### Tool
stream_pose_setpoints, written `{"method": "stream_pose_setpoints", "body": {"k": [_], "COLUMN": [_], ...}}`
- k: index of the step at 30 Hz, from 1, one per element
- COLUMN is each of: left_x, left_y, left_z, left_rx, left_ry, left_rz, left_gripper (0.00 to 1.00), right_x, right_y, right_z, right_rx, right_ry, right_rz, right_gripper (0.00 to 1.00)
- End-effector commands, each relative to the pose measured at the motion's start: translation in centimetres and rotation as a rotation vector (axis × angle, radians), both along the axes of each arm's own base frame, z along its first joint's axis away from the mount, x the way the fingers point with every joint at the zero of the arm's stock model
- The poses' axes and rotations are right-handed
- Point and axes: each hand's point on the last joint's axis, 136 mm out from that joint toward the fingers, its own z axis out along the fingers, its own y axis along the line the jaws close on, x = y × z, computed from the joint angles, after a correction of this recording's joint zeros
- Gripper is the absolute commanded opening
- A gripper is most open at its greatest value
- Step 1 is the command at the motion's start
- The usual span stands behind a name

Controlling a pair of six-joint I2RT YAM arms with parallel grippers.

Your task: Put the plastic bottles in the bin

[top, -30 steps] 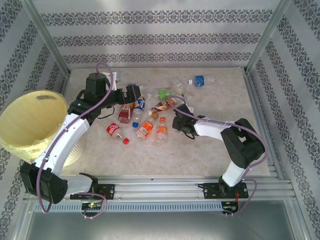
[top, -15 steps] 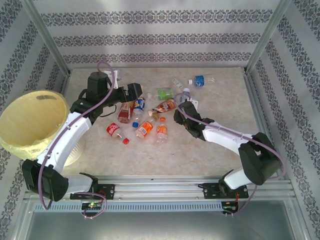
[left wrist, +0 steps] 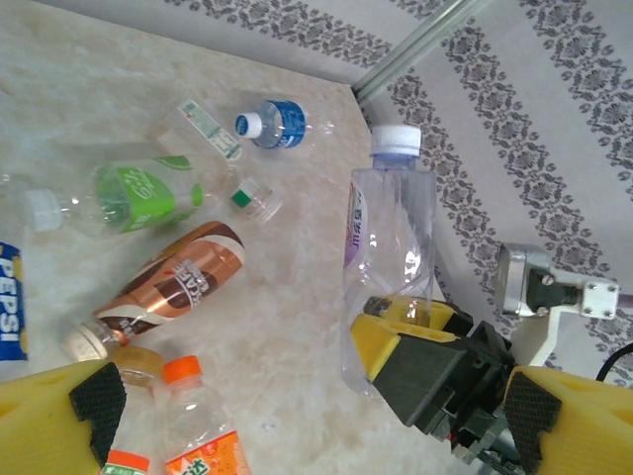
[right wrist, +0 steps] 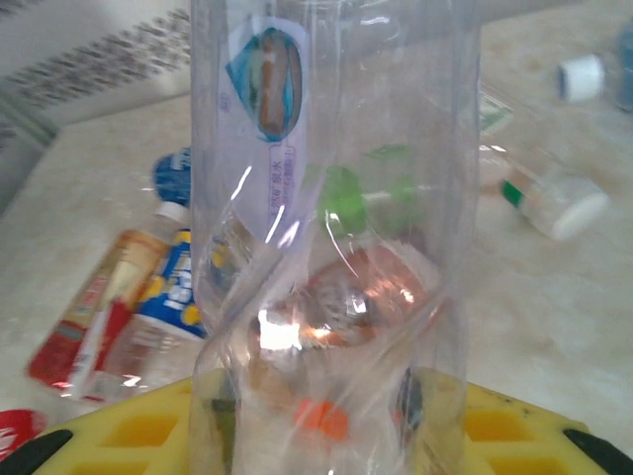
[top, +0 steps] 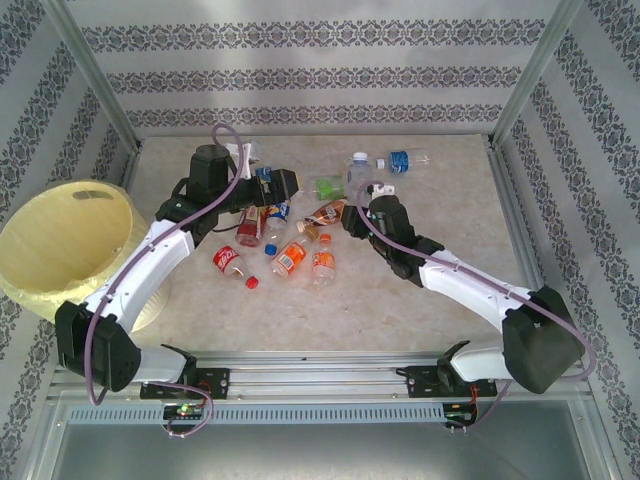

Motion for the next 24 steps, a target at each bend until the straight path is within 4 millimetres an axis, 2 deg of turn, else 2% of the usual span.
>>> {"method": "stream_pose_setpoints", "body": {"k": [1, 5, 8, 15, 20, 24], "left_x": [-0.2, -0.2, 0.3, 2.5, 4.3, 4.9], "left_y": [-2.7, -5.1, -6.2, -7.4, -7.2, -7.2], "left_z": [1.7, 2.1, 1.7, 0.8, -0.8, -1.4], "left_rx": [-0.078, -0.127, -0.121, -0.128, -0.115, -0.118], "left_ry": [-0.050, -0.059, -0.048, -0.012, 0.036, 0.062], "left_rz": [-0.099, -0.164, -0.166, -0.124, -0.039, -0.018], "left_gripper": [1.00, 1.00, 1.00, 1.00, 1.00, 0.87], "right_x": [-0.6, -1.1, -1.6, -2.3, -2.7, -2.8], "right_y": [3.1, 5.1, 6.5, 8.9, 9.8, 10.1], "right_z": [3.7, 4.5, 5.0, 5.7, 5.7, 6.0], "right_rx": [0.076, 0.111, 0.141, 0.168, 0.176, 0.181], "right_ry": [-0.107, -0.124, -0.124, -0.114, -0.110, -0.115], "right_rz": [0.167, 0.277, 0.357, 0.472, 0.507, 0.520], "right_gripper": [0.42, 0.42, 0.43, 0.46, 0.47, 0.48]}}
